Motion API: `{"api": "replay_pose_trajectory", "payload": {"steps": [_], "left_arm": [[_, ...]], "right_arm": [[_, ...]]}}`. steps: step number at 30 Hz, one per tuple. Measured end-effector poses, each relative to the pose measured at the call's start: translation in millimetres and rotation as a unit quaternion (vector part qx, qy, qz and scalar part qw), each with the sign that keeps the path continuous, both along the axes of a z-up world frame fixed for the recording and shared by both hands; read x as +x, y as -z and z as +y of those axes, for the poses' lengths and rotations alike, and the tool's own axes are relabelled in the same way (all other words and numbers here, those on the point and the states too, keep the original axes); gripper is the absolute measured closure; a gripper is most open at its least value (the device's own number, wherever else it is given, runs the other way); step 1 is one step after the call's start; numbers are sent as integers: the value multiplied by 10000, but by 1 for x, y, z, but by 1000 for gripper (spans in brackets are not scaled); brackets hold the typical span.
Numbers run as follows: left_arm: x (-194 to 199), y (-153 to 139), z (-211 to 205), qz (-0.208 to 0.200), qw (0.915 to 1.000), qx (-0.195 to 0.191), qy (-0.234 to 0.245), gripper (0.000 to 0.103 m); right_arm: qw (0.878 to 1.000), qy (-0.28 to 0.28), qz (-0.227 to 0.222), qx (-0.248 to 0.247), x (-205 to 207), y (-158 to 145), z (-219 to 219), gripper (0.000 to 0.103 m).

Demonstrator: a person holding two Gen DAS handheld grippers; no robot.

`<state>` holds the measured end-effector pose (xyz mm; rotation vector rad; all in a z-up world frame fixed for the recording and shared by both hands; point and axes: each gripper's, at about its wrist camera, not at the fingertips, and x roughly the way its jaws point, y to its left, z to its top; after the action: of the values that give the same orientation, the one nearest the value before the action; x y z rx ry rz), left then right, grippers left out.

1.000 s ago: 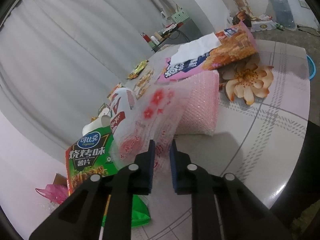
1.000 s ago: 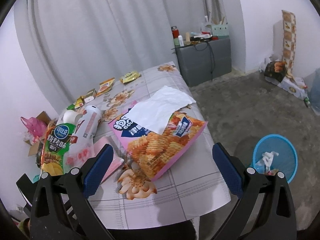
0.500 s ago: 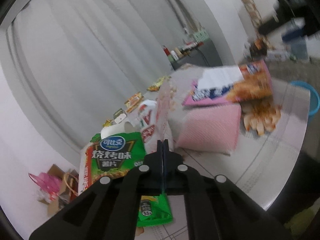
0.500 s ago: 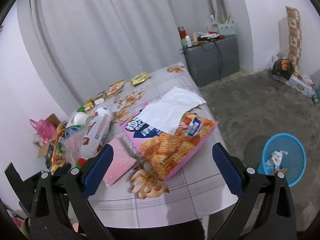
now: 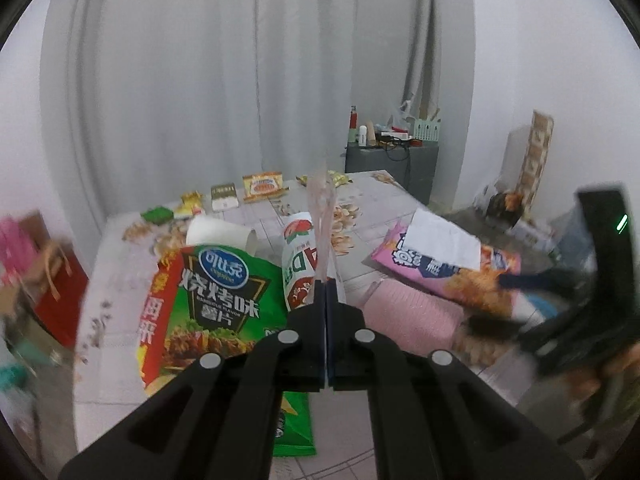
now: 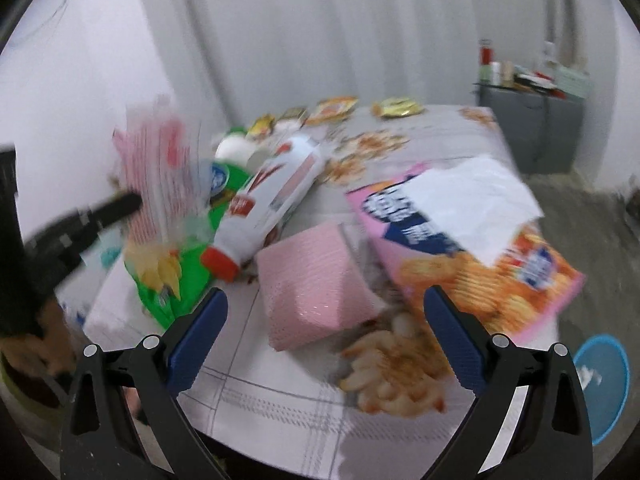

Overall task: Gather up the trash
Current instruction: 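Grasp the clear plastic bag with the left tool and lift it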

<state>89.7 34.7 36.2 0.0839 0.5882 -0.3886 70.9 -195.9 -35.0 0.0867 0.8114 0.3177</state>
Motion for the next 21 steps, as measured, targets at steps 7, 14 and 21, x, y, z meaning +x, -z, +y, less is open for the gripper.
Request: {"api": "replay_pose_trajectory", "payload": {"steps": [7,14,21], "left_arm": [[11,-1,16,337,9980,-533,-19,103],[20,-1,25,467,9960,-758,87,103],[21,-5,25,451,9964,-719,53,103]], "right_arm": [[9975,-339,228,-572,26,17,27,9],[9953,-349,424,-803,37,33,42,9],[9960,-196,603,-629,31,39,33,21]]}}
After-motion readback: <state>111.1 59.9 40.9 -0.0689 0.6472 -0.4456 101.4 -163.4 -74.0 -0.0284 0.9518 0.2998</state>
